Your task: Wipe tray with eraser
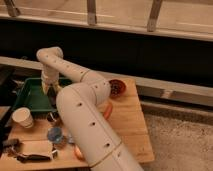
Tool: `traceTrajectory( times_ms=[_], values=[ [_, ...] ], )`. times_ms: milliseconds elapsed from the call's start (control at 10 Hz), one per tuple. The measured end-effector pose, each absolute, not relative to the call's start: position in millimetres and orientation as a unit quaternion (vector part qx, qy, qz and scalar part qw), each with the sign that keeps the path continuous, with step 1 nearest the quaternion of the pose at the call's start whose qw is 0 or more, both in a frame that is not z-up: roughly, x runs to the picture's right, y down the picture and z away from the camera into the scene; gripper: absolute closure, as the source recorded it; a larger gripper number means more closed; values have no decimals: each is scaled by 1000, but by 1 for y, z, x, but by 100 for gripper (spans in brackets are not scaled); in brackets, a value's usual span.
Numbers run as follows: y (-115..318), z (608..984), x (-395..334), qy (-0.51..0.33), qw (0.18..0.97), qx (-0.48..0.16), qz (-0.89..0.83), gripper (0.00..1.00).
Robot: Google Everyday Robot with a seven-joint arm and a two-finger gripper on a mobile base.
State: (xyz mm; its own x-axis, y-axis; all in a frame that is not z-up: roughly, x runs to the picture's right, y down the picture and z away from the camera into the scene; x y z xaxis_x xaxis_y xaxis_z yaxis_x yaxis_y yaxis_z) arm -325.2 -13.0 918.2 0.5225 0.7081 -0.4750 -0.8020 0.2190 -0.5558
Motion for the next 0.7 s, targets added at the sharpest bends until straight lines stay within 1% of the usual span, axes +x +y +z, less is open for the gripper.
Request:
traceTrajectory(
  times_ms=[300, 600, 700],
  values=[
    [-25, 933, -338, 34, 776, -390, 495, 100],
    [-12, 927, -371, -10, 766, -424, 483, 100],
    [-1, 919, -387, -24, 765, -438, 471, 100]
  ],
)
